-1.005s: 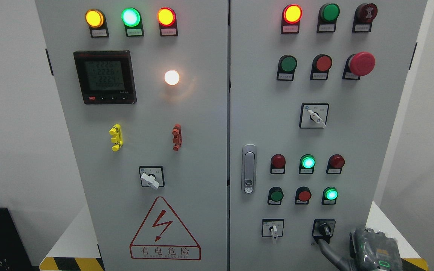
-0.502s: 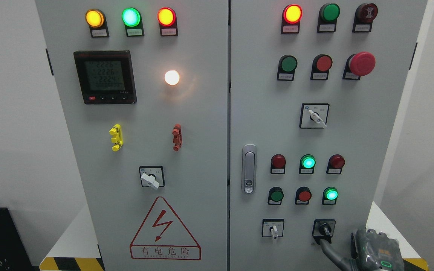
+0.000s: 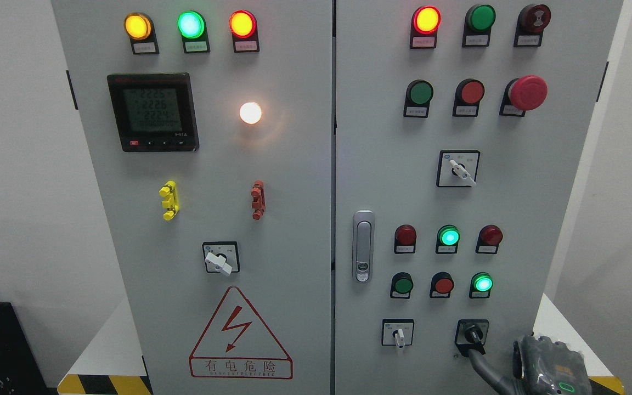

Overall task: Flip black knob to close circuit
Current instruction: 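Grip the black knob with the right hand fingers and twist it, then release the knob and lower the right hand away from the cabinet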

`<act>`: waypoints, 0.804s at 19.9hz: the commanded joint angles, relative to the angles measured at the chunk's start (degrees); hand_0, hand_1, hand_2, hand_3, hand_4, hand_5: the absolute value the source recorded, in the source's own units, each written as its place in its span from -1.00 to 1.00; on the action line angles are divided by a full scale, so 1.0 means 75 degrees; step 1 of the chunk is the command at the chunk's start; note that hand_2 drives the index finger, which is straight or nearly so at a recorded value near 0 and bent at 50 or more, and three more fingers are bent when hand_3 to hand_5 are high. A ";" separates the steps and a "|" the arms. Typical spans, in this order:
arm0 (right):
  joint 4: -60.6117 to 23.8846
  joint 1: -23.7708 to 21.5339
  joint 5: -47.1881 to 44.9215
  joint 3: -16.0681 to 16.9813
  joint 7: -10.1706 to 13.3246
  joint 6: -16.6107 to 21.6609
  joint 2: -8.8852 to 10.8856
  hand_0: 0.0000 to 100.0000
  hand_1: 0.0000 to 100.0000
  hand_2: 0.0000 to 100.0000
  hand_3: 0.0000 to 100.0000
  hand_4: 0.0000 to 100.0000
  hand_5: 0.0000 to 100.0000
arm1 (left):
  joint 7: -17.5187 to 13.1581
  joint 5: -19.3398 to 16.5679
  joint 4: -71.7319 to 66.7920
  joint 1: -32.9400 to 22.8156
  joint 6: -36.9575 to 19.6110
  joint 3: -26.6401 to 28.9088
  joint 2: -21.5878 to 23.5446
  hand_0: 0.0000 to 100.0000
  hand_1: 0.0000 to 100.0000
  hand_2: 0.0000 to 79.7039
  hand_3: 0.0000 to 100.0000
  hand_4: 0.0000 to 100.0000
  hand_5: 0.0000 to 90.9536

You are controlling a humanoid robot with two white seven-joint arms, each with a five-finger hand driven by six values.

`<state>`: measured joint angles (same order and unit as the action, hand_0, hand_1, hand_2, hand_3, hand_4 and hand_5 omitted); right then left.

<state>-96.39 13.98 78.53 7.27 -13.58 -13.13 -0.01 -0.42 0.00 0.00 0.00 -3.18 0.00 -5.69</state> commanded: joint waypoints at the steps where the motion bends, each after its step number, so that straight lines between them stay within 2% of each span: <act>1: -0.0015 0.0010 -0.0065 0.0085 0.0053 -0.0019 0.0142 -1.00 -1.00 0.74 1.00 0.60 0.78 | -0.0002 0.0058 0.0258 -0.0258 0.0002 0.0082 -0.0003 -1.00 -1.00 -1.00 -0.90 -0.95 -1.00; 11: -0.0027 -0.0013 -0.0276 0.0062 0.0065 -0.0136 0.0248 -1.00 -1.00 0.74 1.00 0.60 0.78 | -0.0002 0.0058 0.0258 -0.0258 0.0002 0.0082 -0.0003 -1.00 -1.00 -1.00 -0.90 -0.95 -1.00; 13: -0.0015 -0.0013 -0.0276 0.0062 0.0100 -0.0124 0.0132 -1.00 -1.00 0.74 1.00 0.60 0.78 | -0.0002 0.0058 0.0258 -0.0258 0.0002 0.0082 0.0009 -1.00 -1.00 -1.00 -0.90 -0.95 -1.00; 16: -0.0097 -0.0153 -0.0241 -0.0043 0.0310 -0.0101 -0.0045 -1.00 -1.00 0.74 1.00 0.60 0.78 | -0.0002 0.0058 0.0258 -0.0258 0.0002 0.0082 0.0009 -1.00 -1.00 -1.00 -0.90 -0.95 -1.00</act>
<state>-96.51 13.80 76.85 7.61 -12.17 -13.99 -0.01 -0.42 0.00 0.00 0.00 -3.18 0.00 -5.69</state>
